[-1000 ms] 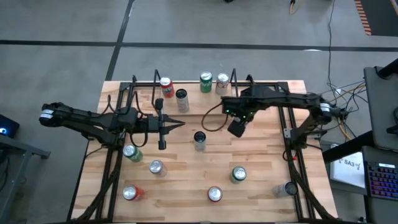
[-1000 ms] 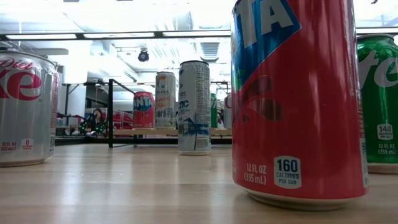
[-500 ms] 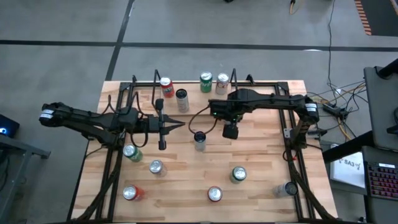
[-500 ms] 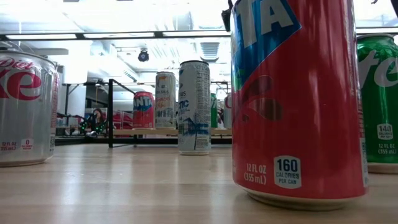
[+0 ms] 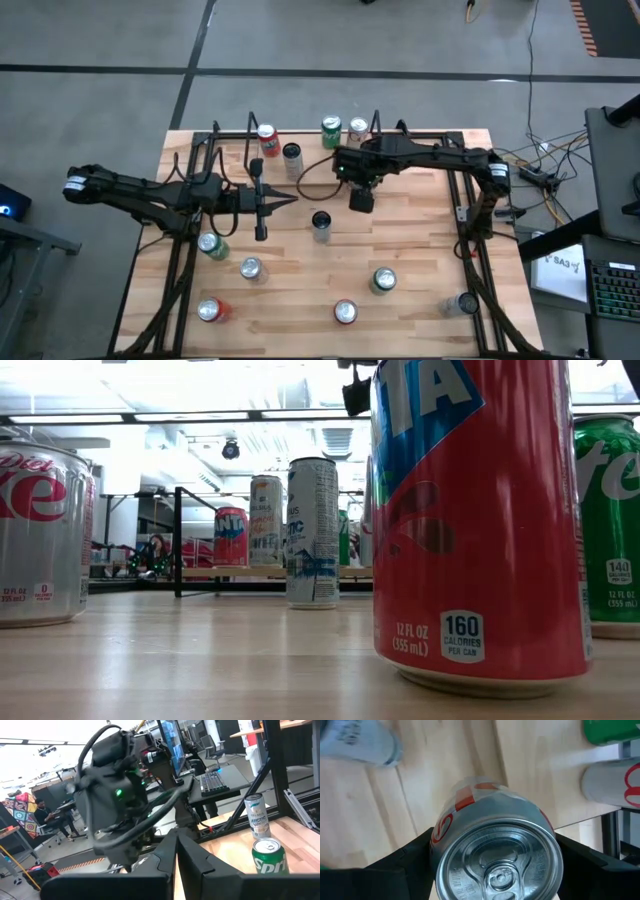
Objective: Sort soda cans
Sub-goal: Put the top red silver soda can on the shelf and align it with the other red silver soda can
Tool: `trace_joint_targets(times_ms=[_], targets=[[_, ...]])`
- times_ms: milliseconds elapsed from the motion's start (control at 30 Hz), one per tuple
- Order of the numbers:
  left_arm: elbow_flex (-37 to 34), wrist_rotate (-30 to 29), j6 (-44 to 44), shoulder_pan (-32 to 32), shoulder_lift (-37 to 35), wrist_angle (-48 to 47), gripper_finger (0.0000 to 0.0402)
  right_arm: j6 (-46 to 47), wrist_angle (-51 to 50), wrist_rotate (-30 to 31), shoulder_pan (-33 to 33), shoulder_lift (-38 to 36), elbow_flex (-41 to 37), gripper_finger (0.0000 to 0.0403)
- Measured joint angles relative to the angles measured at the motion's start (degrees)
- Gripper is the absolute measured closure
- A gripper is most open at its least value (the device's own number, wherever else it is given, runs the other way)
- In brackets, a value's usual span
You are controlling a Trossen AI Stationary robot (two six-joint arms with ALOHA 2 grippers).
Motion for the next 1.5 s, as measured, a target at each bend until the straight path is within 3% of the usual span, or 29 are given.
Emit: trace_joint_targets(times_ms=[700, 1500], targets=[[0.0, 0.0, 0.4, 0.0, 0.0, 0.0, 0.0401, -8.7, 2.6, -0.1, -8.6, 3.7, 0.0, 0.0110], [0.0, 0.0, 0.6, 0.0, 0.0, -0.4, 0.0401, -11.8, 5.5, 0.0, -11.7, 5.9, -0.1, 0.0110]])
